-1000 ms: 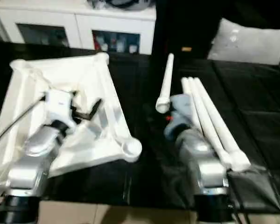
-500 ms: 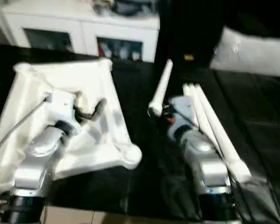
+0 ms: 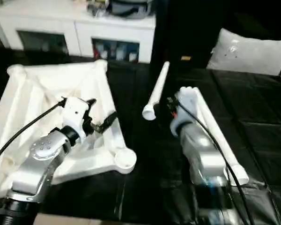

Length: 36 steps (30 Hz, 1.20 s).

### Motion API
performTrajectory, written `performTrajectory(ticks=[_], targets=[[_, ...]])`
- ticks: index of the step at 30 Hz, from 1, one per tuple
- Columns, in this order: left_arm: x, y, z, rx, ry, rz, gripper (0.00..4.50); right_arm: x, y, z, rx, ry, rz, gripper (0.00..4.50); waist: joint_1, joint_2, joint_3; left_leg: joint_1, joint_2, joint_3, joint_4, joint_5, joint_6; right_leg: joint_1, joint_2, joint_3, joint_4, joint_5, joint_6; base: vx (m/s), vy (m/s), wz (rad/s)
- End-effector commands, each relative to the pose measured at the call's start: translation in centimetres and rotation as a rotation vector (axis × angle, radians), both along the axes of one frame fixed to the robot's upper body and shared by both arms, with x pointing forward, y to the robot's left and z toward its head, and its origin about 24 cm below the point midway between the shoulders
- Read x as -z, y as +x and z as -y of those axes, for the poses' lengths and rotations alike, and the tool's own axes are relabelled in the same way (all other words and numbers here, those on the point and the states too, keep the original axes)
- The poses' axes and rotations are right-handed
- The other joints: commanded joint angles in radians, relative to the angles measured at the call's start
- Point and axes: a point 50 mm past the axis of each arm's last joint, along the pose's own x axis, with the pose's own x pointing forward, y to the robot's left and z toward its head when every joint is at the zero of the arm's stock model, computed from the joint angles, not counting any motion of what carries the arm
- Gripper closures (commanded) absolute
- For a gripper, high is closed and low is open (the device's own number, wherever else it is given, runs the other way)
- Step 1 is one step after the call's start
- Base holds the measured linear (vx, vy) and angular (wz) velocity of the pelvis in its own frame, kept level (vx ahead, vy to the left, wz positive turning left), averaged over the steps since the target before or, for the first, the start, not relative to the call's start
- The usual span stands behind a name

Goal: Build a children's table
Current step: Insert table leg to table base

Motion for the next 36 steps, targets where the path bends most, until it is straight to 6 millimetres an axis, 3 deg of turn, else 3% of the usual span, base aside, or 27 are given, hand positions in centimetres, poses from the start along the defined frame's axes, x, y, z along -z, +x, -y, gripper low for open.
performTrajectory(ticks=[1, 3, 4, 5, 6, 7, 11, 13, 15, 17, 19, 22, 25, 29, 30, 31, 33, 34, 36], targets=[[-0.4, -0.2, 0.4, 0.053, 0.006, -0.007, 0.07, 0.3, 0.5, 1.2, 0.074, -0.015, -0.061, 0.00, -0.001, 0.012, -0.051, 0.006, 0.051, 0.005, -0.081, 0.068, -0.028, 0.057, -0.069, 0.045, -0.063, 0.275, -0.235, 0.000, 0.000, 0.00], [-0.5, -0.3, 0.6, 0.092, 0.019, -0.020, 0.07, 0.4, 1.4, 1.7, 0.108, -0.074, -0.123, 0.00, -0.001, 0.010, -0.043, 0.005, 0.055, 0.011, -0.089, 0.009, -0.029, 0.051, -0.071, 0.046, -0.073, 0.187, -0.230, -0.066, -0.003, 0.02], [-0.6, -0.4, 0.7, 0.119, 0.035, -0.029, 0.07, 0.5, 2.2, 2.3, 0.145, -0.125, -0.197, 0.00, -0.007, 0.008, -0.040, 0.005, 0.054, 0.010, -0.096, -0.042, -0.041, 0.049, -0.071, 0.042, -0.073, 0.094, -0.232, -0.077, 0.007, -0.03], [-0.7, -0.4, 0.6, 0.121, 0.041, -0.030, 0.07, 0.5, 2.4, 2.4, 0.154, -0.136, -0.211, 0.00, -0.005, 0.015, -0.040, 0.011, 0.054, 0.016, -0.094, -0.080, -0.055, 0.041, -0.072, 0.043, -0.080, 0.035, -0.229, -0.076, 0.005, 0.01], [-0.8, -0.3, 0.6, 0.125, 0.057, -0.031, 0.07, 0.3, 3.2, 2.8, 0.179, -0.168, -0.249, 0.00, -0.005, 0.012, -0.038, 0.014, 0.056, 0.019, -0.093, -0.095, -0.057, 0.035, -0.073, 0.044, -0.081, 0.025, -0.229, -0.076, 0.005, 0.01], [-0.9, -0.2, 0.6, 0.125, 0.061, -0.030, 0.07, 0.0, 3.7, 2.9, 0.181, -0.173, -0.257, 0.00, -0.009, 0.010, -0.038, 0.007, 0.053, 0.020, -0.094, -0.099, -0.060, 0.038, -0.073, 0.044, -0.079, 0.007, -0.230, -0.068, 0.002, 0.02], [-1.4, -0.2, 0.7, 0.146, 0.036, -0.035, 0.07, -1.0, 5.1, 2.4, 0.140, -0.084, -0.265, 0.00, -0.004, 0.007, -0.035, 0.001, 0.054, 0.029, -0.093, -0.115, -0.044, 0.031, -0.078, 0.047, -0.088, -0.040, -0.216, -0.028, -0.004, -0.01], [-1.6, -0.2, 0.7, 0.156, 0.043, -0.033, 0.07, -1.5, 5.7, 2.1, 0.121, -0.048, -0.273, 0.00, -0.004, 0.009, -0.038, -0.002, 0.054, 0.031, -0.093, -0.106, -0.040, 0.031, -0.078, 0.045, -0.086, -0.040, -0.220, 0.000, 0.000, 0.00], [-1.7, -0.2, 0.7, 0.162, 0.051, -0.035, 0.07, -1.7, 6.2, 1.8, 0.102, -0.027, -0.277, 0.00, -0.002, 0.009, -0.043, -0.003, 0.056, 0.034, -0.090, -0.064, -0.031, 0.031, -0.076, 0.047, -0.080, 0.032, -0.230, 0.000, 0.000, 0.00], [-1.8, -0.1, 0.6, 0.162, 0.056, -0.034, 0.07, -1.7, 6.5, 1.6, 0.097, -0.022, -0.285, 0.00, 0.002, 0.009, -0.057, -0.012, 0.052, 0.037, -0.080, 0.050, -0.005, 0.036, -0.071, 0.046, -0.062, 0.217, -0.252, 0.000, 0.000, 0.00], [-2.0, 0.0, 0.5, 0.158, 0.068, -0.026, 0.07, -1.7, 6.8, 1.6, 0.102, -0.038, -0.284, 0.00, 0.006, 0.009, -0.063, -0.016, 0.052, 0.040, -0.074, 0.108, 0.029, 0.032, -0.069, 0.043, -0.052, 0.320, -0.278, 0.000, 0.000, 0.00], [-2.5, 0.5, 0.2, 0.136, 0.080, -0.006, 0.07, -1.8, 7.1, 1.7, 0.118, -0.050, -0.269, 0.00, 0.011, 0.004, -0.065, -0.022, 0.052, 0.044, -0.069, 0.143, 0.074, 0.030, -0.067, 0.039, -0.046, 0.391, -0.300, 0.000, 0.000, 0.00], [-3.0, 0.6, -0.3, 0.123, 0.089, 0.008, 0.07, -2.1, 7.3, 1.7, 0.129, -0.046, -0.248, 0.00, 0.017, 0.005, -0.064, -0.023, 0.056, 0.045, -0.068, 0.131, 0.091, 0.026, -0.070, 0.038, -0.046, 0.365, -0.305, 0.000, 0.000, 0.00], [-3.2, 0.7, -0.8, 0.120, 0.120, 0.006, 0.07, -2.1, 7.5, 1.6, 0.168, -0.030, -0.233, 0.00, 0.026, 0.002, -0.056, -0.021, 0.060, 0.047, -0.075, 0.075, 0.071, 0.018, -0.072, 0.038, -0.052, 0.255, -0.290, 0.000, 0.000, 0.00], [-3.3, 0.6, -0.9, 0.118, 0.119, 0.008, 0.07, -2.1, 7.5, 1.6, 0.167, -0.036, -0.233, 0.00, 0.028, 0.008, -0.044, -0.021, 0.060, 0.048, -0.078, 0.053, 0.061, 0.010, -0.072, 0.039, -0.056, 0.231, -0.281, 0.000, 0.000, 0.00], [-3.5, 0.4, -1.0, 0.114, 0.118, 0.010, 0.07, -2.0, 7.5, 1.5, 0.168, -0.041, -0.233, 0.00, 0.028, 0.012, -0.040, -0.022, 0.061, 0.047, -0.080, 0.039, 0.050, 0.009, -0.071, 0.040, -0.057, 0.221, -0.275, 0.000, 0.000, 0.00], [-3.6, 0.5, -1.1, 0.106, 0.113, 0.010, 0.07, -2.0, 7.5, 1.5, 0.171, -0.035, -0.232, 0.00, 0.027, 0.008, -0.041, -0.020, 0.061, 0.046, -0.083, 0.018, 0.037, 0.011, -0.071, 0.039, -0.058, 0.205, -0.270, 0.000, 0.000, 0.00], [-3.8, 0.4, -1.2, 0.101, 0.109, 0.012, 0.07, -1.9, 7.5, 1.4, 0.172, -0.029, -0.232, 0.00, 0.027, 0.014, -0.030, -0.021, 0.061, 0.046, -0.085, 0.006, 0.033, 0.004, -0.071, 0.040, -0.061, 0.196, -0.268, 0.000, 0.000, 0.00], [-3.7, 0.2, -1.4, 0.093, 0.112, 0.008, 0.07, -1.6, 7.4, 1.0, 0.163, -0.003, -0.232, 0.00, 0.024, 0.008, -0.019, -0.021, 0.062, 0.046, -0.090, -0.041, 0.019, 0.004, -0.073, 0.041, -0.066, 0.137, -0.260, 0.000, 0.000, 0.00]])
